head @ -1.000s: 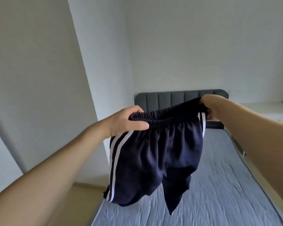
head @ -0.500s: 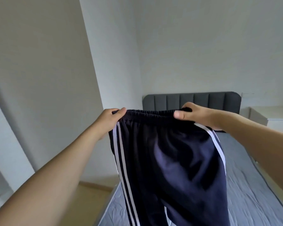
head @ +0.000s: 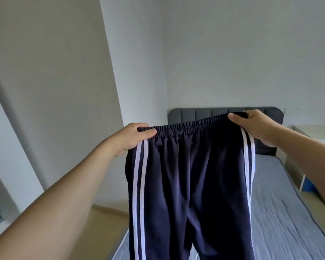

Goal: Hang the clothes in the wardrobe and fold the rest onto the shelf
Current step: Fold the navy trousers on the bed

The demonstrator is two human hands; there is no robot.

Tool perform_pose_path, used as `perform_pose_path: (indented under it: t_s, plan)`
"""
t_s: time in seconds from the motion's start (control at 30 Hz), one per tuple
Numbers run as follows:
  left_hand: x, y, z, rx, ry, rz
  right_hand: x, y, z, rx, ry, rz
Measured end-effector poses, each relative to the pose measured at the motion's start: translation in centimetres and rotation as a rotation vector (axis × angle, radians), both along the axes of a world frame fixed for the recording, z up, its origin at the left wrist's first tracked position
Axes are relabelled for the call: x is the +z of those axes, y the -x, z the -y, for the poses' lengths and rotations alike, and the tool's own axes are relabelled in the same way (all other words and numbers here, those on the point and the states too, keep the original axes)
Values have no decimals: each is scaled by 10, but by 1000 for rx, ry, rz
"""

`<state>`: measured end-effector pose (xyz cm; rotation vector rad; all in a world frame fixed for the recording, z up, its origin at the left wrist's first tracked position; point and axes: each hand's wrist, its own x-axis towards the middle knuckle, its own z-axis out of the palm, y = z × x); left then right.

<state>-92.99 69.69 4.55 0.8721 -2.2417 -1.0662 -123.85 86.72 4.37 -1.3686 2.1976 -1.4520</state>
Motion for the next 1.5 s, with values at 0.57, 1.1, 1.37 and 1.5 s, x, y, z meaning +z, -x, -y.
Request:
perform_pose_path:
  t_s: [0.57, 1.1, 1.37, 1.5]
  plan:
    - [65, 11, -77, -519, -155, -656, 33, -35, 21, -213, 31, 64]
    - [82, -7, -75, -123, 43, -187, 42, -108, 12, 394, 52, 488]
    - [88, 4, -78, -141, 367, -58, 50, -134, 20, 272, 309, 271]
    - [89, 1, -68, -57, 400, -185, 57, -133, 15, 230, 249, 49]
